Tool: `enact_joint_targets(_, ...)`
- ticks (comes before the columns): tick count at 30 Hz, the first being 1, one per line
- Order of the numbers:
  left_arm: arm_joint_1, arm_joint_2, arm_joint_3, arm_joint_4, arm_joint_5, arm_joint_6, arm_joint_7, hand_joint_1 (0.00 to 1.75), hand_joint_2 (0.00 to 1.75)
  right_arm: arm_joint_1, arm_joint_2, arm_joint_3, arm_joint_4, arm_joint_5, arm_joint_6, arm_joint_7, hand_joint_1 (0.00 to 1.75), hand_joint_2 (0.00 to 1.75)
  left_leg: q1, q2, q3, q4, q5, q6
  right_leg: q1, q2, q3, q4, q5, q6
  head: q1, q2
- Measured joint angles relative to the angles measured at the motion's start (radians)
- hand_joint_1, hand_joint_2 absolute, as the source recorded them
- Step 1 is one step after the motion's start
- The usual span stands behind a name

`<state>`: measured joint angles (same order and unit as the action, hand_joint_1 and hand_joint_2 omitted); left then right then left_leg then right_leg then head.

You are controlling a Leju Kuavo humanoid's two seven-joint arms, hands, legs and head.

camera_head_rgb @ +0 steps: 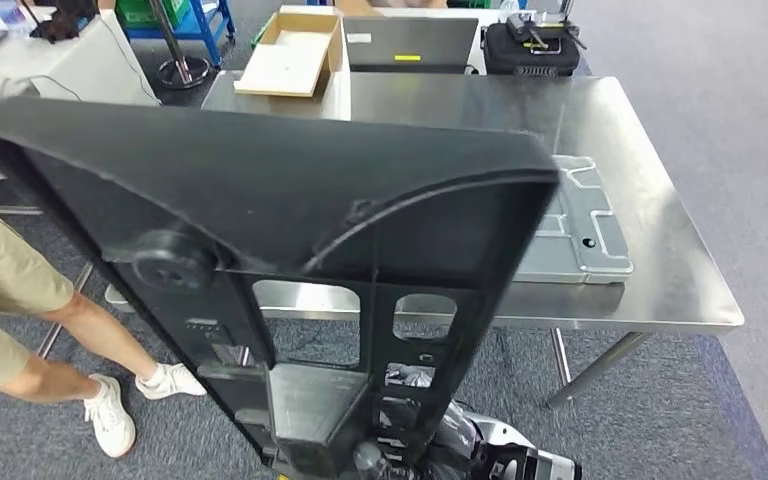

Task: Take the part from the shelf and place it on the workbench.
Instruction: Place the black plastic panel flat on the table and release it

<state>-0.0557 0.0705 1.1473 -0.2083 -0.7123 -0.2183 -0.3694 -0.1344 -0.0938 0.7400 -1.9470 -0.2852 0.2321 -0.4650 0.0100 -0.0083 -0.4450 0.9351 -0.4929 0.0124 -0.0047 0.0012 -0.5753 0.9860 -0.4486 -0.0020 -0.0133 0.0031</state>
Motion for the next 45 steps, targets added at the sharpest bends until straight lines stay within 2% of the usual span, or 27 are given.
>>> enact_joint_targets(1,0.000,0.000,0.000,0.000,0.000,0.000,-0.001,0.00,1.75,0.002,0.000,-0.002,-0.003,0.010,-0.007,-0.004,1.75,1.75,-0.001,0.000,0.002,0.006,0.000,-0.008,0.002,0.002,-0.001,0.001,-0.006,-0.008,0.000,0.000)
enact_joint_targets(4,0.001,-0.002,0.003,0.000,0.004,0.005,0.001,0.00,1.75,0.011,-0.001,-0.007,-0.018,0.075,-0.051,-0.021,1.75,1.75,0.002,0.002,-0.005,0.045,-0.020,-0.025,-0.001,0.003,0.011,-0.006,0.019,-0.030,0.000,0.000)
enact_joint_targets(7,0.000,-0.002,0.011,0.000,0.010,0.010,0.002,0.00,1.75,0.018,-0.007,-0.020,-0.043,0.170,-0.119,-0.037,1.75,1.75,0.005,0.004,-0.085,0.198,-0.122,-0.038,0.001,0.002,0.009,-0.005,0.020,-0.038,-0.001,0.000)
enact_joint_targets(8,0.002,-0.003,0.013,0.000,0.008,0.010,0.002,0.00,1.75,0.018,-0.010,-0.025,-0.048,0.198,-0.144,-0.040,1.75,1.75,0.005,0.004,-0.120,0.257,-0.147,-0.041,0.002,0.002,0.007,-0.004,0.019,-0.039,-0.001,0.000)
enact_joint_targets(9,0.003,-0.003,0.015,0.000,0.004,0.008,0.002,0.00,1.75,0.013,-0.014,-0.033,-0.049,0.222,-0.171,-0.041,1.75,1.75,0.005,0.004,-0.143,0.290,-0.153,-0.041,0.003,0.002,0.006,-0.003,0.018,-0.040,-0.001,0.000)
enact_joint_targets(10,0.004,-0.003,0.016,0.000,-0.002,0.005,0.002,0.00,1.75,0.001,-0.018,-0.044,-0.048,0.239,-0.196,-0.040,1.75,1.75,0.005,0.004,-0.151,0.286,-0.136,-0.038,0.004,0.003,0.005,-0.001,0.016,-0.040,-0.001,0.000)
enact_joint_targets(11,0.003,-0.003,0.017,0.000,-0.009,0.002,0.003,0.00,1.75,-0.018,-0.021,-0.059,-0.045,0.247,-0.215,-0.039,1.75,1.75,0.004,0.004,-0.140,0.243,-0.098,-0.032,0.005,0.004,0.007,0.001,0.014,-0.040,-0.001,0.000)
enact_joint_targets(13,-0.002,-0.001,0.017,0.000,-0.019,-0.004,0.004,0.00,1.75,-0.066,-0.025,-0.096,-0.036,0.251,-0.235,-0.034,1.75,1.75,0.000,0.005,-0.097,0.110,-0.013,-0.017,0.007,0.005,0.010,0.004,0.011,-0.038,-0.001,0.000)
enact_joint_targets(14,-0.004,0.000,0.017,0.000,-0.024,-0.008,0.005,0.00,1.75,-0.093,-0.027,-0.115,-0.029,0.259,-0.243,-0.025,1.75,1.75,-0.003,0.006,-0.083,0.061,0.007,-0.011,0.007,0.005,0.009,0.004,0.011,-0.035,-0.001,0.000)
enact_joint_targets(17,-0.010,0.005,0.016,0.000,-0.043,-0.017,0.009,0.00,1.75,-0.201,-0.041,-0.185,0.016,0.317,-0.274,0.033,1.75,1.75,-0.012,0.007,-0.083,0.028,0.026,0.006,0.005,0.009,0.002,0.003,0.015,-0.018,-0.001,0.000)
enact_joint_targets(19,-0.019,0.007,0.014,0.000,-0.057,-0.021,0.019,0.00,1.75,-0.297,-0.067,-0.252,0.077,0.402,-0.304,0.084,1.75,1.75,-0.007,0.007,-0.081,0.018,0.045,0.016,0.005,0.008,-0.006,0.020,0.004,-0.004,0.000,0.000)
enact_joint_targets(21,-0.030,0.006,0.008,0.000,-0.069,-0.022,0.033,0.00,1.75,-0.402,-0.098,-0.312,0.166,0.543,-0.342,0.129,1.75,1.75,-0.003,0.008,-0.081,0.013,0.054,0.024,0.002,0.005,-0.050,0.109,-0.046,0.007,0.000,0.000)
enact_joint_targets(23,-0.037,0.004,0.001,0.000,-0.079,-0.022,0.044,0.00,1.75,-0.490,-0.123,-0.344,0.273,0.691,-0.366,0.162,1.75,1.75,-0.003,0.008,-0.084,0.017,0.052,0.028,-0.002,0.004,-0.121,0.247,-0.103,0.017,0.000,0.000)
enact_joint_targets(24,-0.039,0.004,-0.002,0.000,-0.083,-0.022,0.049,0.00,1.75,-0.525,-0.133,-0.350,0.327,0.759,-0.372,0.180,1.75,1.75,-0.003,0.008,-0.085,0.020,0.050,0.028,-0.004,0.004,-0.147,0.291,-0.110,0.020,0.000,0.000)
enact_joint_targets(25,-0.041,0.004,-0.004,0.000,-0.086,-0.022,0.052,0.00,1.75,-0.559,-0.140,-0.348,0.380,0.831,-0.376,0.201,1.75,1.75,-0.003,0.007,-0.086,0.024,0.047,0.027,-0.006,0.004,-0.155,0.297,-0.095,0.023,0.000,0.000)
enact_joint_targets(26,-0.043,0.003,-0.005,0.000,-0.089,-0.022,0.056,0.00,1.75,-0.595,-0.145,-0.341,0.434,0.908,-0.379,0.225,1.75,1.75,-0.003,0.007,-0.085,0.029,0.042,0.026,-0.009,0.003,-0.144,0.262,-0.062,0.024,0.000,0.000)
enact_joint_targets(28,-0.051,0.003,-0.009,0.000,-0.095,-0.022,0.061,0.00,1.75,-0.670,-0.149,-0.312,0.551,1.048,-0.376,0.265,1.75,1.75,-0.004,0.006,-0.084,0.040,0.030,0.019,-0.010,0.002,-0.089,0.131,0.014,0.022,0.000,0.000)
enact_joint_targets(29,-0.056,0.003,-0.011,0.000,-0.098,-0.023,0.062,0.00,1.75,-0.706,-0.148,-0.291,0.609,1.103,-0.371,0.280,1.75,1.75,-0.005,0.005,-0.087,0.045,0.025,0.015,-0.009,0.002,-0.067,0.076,0.034,0.017,-0.001,0.000)
enact_joint_targets(30,-0.062,0.003,-0.013,0.000,-0.100,-0.023,0.063,0.00,1.75,-0.737,-0.145,-0.266,0.666,1.146,-0.364,0.289,1.75,1.75,-0.006,0.004,-0.090,0.048,0.023,0.010,-0.007,0.002,-0.055,0.044,0.040,0.013,-0.001,0.000)
enact_joint_targets(34,-0.071,0.003,-0.025,0.000,-0.106,-0.033,0.062,0.00,1.75,-0.836,-0.116,-0.153,0.880,1.248,-0.312,0.301,1.75,1.75,-0.005,0.004,-0.102,0.058,0.012,-0.011,-0.006,0.003,-0.051,0.026,0.032,-0.010,0.000,0.000)
enact_joint_targets(36,-0.076,0.002,-0.029,0.000,-0.107,-0.040,0.059,0.00,1.75,-0.880,-0.085,-0.098,0.984,1.269,-0.290,0.295,1.75,1.75,-0.002,0.004,-0.144,0.140,-0.029,-0.023,-0.010,0.003,-0.047,0.022,0.030,-0.020,-0.001,0.000)
enact_joint_targets(38,-0.079,0.000,-0.030,0.000,-0.109,-0.045,0.054,0.00,1.75,-0.907,-0.053,-0.049,1.079,1.272,-0.283,0.282,1.75,1.75,0.001,0.005,-0.225,0.282,-0.078,-0.032,-0.008,0.003,-0.044,0.023,0.026,-0.027,-0.001,0.000)
enact_joint_targets(39,-0.079,-0.001,-0.031,0.000,-0.110,-0.048,0.052,0.00,1.75,-0.913,-0.038,-0.029,1.121,1.270,-0.284,0.276,1.75,1.75,0.002,0.005,-0.260,0.335,-0.086,-0.034,-0.007,0.003,-0.040,0.023,0.022,-0.028,-0.001,0.000)
enact_joint_targets(40,-0.078,-0.003,-0.033,0.000,-0.112,-0.051,0.050,0.00,1.75,-0.916,-0.024,-0.013,1.159,1.267,-0.285,0.269,1.75,1.75,0.002,0.005,-0.279,0.351,-0.074,-0.034,-0.007,0.003,-0.036,0.024,0.019,-0.029,-0.001,0.000)
enact_joint_targets(41,-0.078,-0.004,-0.035,0.000,-0.114,-0.053,0.047,0.00,1.75,-0.917,-0.012,0.000,1.190,1.265,-0.287,0.265,1.75,1.75,0.002,0.005,-0.277,0.325,-0.041,-0.032,-0.007,0.003,-0.031,0.025,0.015,-0.028,-0.001,0.000)
enact_joint_targets(43,-0.077,-0.005,-0.038,0.000,-0.115,-0.056,0.043,0.00,1.75,-0.921,0.007,0.015,1.235,1.263,-0.291,0.262,1.75,1.75,0.001,0.005,-0.231,0.190,0.049,-0.023,-0.007,0.003,-0.019,0.024,0.006,-0.025,0.000,0.000)
enact_joint_targets(45,-0.077,-0.005,-0.041,0.000,-0.116,-0.060,0.038,0.00,1.75,-0.931,0.024,0.025,1.274,1.257,-0.300,0.259,1.75,1.75,-0.004,0.004,-0.184,0.081,0.095,-0.012,-0.005,0.005,-0.014,0.023,0.000,-0.018,0.000,0.000)
